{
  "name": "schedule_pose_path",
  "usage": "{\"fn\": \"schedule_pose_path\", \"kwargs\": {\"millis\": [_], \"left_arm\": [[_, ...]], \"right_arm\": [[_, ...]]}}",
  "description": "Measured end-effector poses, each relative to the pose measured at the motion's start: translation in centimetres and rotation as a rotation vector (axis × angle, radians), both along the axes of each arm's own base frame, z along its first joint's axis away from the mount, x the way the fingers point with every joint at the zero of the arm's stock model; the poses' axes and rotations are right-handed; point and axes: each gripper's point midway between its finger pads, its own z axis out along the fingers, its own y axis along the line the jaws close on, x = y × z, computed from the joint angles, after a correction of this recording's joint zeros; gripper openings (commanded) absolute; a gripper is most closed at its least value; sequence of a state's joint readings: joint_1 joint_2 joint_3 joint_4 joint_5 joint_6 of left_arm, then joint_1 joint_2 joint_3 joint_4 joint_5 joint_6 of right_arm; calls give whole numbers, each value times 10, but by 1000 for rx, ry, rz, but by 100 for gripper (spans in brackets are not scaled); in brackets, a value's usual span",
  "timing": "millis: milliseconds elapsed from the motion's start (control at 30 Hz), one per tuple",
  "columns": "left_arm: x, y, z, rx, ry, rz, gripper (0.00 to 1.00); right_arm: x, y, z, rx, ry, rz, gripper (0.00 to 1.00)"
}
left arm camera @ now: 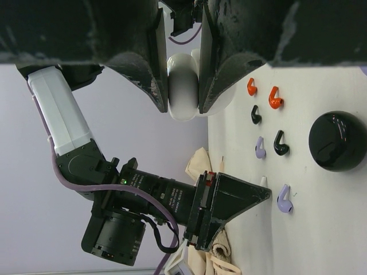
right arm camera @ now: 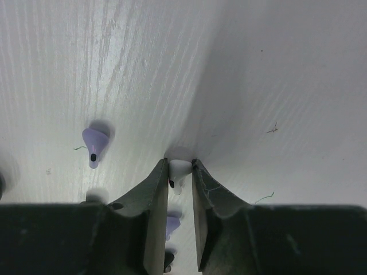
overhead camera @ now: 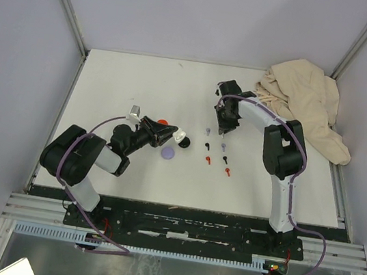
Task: Insert the wireless bluetooth earbuds into the charging case
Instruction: Pick up the earbud from the center of the board.
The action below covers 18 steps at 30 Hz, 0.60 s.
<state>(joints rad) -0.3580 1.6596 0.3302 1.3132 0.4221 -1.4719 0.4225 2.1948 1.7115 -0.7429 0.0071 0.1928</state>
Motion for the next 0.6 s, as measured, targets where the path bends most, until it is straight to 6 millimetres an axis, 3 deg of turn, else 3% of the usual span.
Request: {"fn": "schedule_pose_path", "kwargs": {"millis": [100, 300, 400, 467, 600], "left_arm": [[0, 0, 0, -1, -2, 0, 3], [0, 0, 1, -1, -3, 0, 3], [0, 0, 1, -2, -4, 0, 3], [0, 0, 0, -2, -4, 0, 3], [0, -3, -3, -2, 1, -7, 3]], "right_arm": [[0, 0, 0, -1, 0, 1, 10], [2, 1, 3, 14, -25, 5, 4], [-6, 2, 13, 55, -61, 16, 2], [-12, 5, 32, 106, -108, 30, 2], [-11, 21, 97, 249, -287, 75, 2]]}}
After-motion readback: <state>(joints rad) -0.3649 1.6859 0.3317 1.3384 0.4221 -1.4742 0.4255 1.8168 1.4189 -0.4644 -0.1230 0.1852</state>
